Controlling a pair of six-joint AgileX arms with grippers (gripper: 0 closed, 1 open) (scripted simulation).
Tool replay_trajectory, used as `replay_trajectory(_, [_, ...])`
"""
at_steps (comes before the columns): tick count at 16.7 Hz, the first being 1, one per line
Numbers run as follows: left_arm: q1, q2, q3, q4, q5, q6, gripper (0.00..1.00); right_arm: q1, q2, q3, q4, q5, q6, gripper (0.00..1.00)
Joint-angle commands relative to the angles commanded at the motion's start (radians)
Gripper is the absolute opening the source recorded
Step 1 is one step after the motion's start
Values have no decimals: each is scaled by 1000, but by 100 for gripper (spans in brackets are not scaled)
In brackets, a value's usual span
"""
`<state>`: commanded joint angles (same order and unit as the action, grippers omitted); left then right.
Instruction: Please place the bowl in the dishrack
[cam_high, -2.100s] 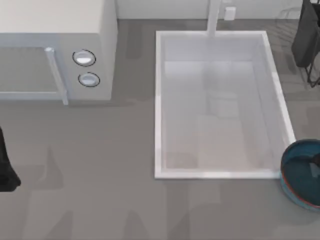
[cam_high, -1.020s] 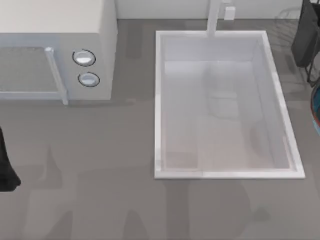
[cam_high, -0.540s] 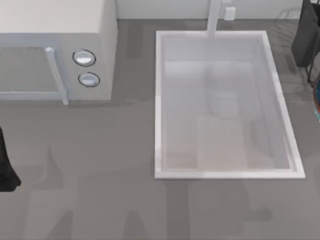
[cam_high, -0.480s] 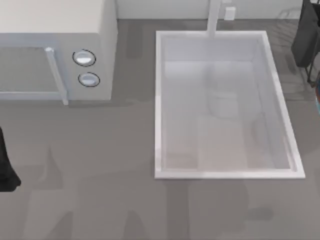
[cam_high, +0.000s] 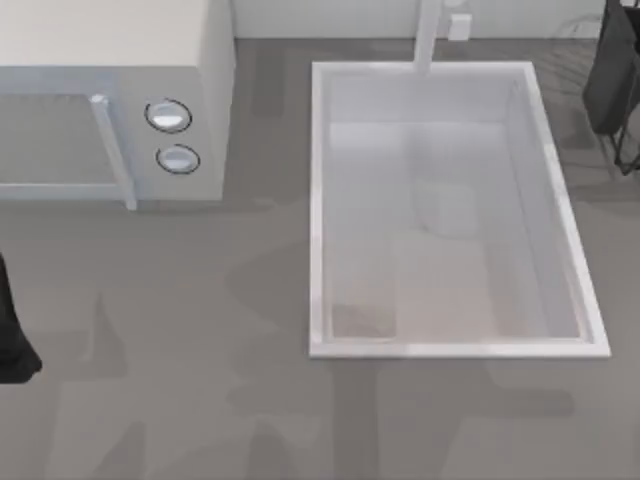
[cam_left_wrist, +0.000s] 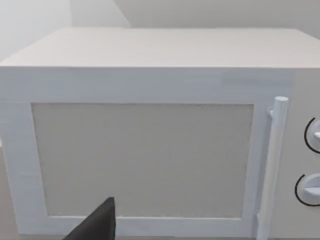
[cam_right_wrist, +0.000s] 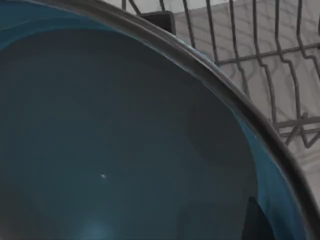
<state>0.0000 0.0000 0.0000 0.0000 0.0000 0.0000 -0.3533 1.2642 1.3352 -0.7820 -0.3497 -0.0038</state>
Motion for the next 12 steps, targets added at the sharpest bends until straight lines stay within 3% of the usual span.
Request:
replay_trajectory(6, [0, 0, 0, 0, 0, 0, 100, -204, -192, -143, 491, -194, 15, 0])
replay_trajectory(12, [0, 0, 0, 0, 0, 0, 100, -280, -275, -189, 635, -266, 20, 0])
